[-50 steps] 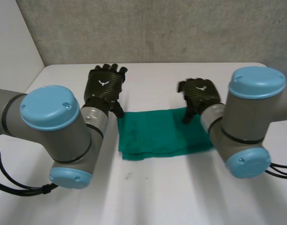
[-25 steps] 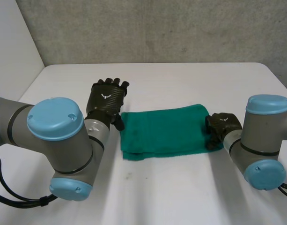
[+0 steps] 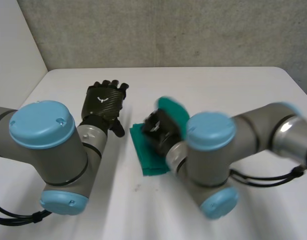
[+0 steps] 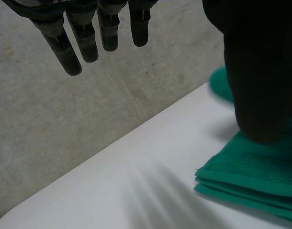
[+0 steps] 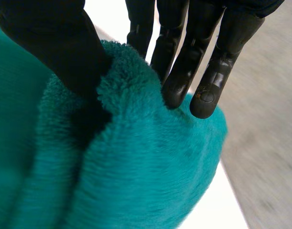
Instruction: Fold the towel.
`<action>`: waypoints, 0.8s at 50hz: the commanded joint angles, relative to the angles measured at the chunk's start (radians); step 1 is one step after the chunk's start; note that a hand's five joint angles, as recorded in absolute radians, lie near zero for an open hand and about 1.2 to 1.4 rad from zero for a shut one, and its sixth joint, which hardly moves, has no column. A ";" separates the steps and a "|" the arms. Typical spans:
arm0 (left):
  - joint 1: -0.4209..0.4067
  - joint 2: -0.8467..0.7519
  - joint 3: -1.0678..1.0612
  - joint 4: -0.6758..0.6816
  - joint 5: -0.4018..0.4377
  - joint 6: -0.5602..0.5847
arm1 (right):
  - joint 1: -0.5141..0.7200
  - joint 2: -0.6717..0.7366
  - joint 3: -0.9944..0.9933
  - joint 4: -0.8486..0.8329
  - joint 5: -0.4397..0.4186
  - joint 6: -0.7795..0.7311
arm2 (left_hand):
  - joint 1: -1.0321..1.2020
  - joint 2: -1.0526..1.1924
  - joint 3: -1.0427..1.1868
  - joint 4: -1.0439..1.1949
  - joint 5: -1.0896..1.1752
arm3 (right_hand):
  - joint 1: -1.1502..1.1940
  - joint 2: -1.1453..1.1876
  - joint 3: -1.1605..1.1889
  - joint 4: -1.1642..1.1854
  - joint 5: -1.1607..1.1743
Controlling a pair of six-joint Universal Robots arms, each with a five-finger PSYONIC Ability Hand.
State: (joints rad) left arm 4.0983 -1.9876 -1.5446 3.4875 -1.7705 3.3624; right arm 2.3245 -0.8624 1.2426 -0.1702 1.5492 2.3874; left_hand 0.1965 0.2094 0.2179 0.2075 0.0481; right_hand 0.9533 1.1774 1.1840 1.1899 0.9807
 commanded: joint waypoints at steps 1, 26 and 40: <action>0.028 0.001 0.009 0.005 0.002 0.000 | 0.056 0.048 0.038 0.044 -0.035 -0.031 | 0.002 -0.011 -0.019 -0.009 -0.024 | -0.254 -0.478 -0.485 -0.491 -0.456; -0.148 -0.276 0.351 -0.100 0.060 -0.190 | -0.287 -0.098 -0.032 0.220 -0.140 0.783 | 0.073 0.060 0.051 0.062 0.047 | -0.779 -1.003 -1.009 -1.015 -0.981; -0.136 -0.349 0.325 -0.248 -0.095 -0.166 | -0.274 0.058 -0.204 0.347 -0.130 0.773 | 0.082 0.069 0.060 0.071 0.055 | -0.779 -1.003 -1.009 -1.015 -0.981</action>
State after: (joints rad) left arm 3.9489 -2.3467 -1.1673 3.2962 -1.7883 3.1754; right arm 2.0444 -0.8487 1.0891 0.1509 1.4250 3.1722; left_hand 0.2267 0.2271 0.2200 0.2287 0.0514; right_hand 0.2083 0.2255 0.2134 0.2351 0.0713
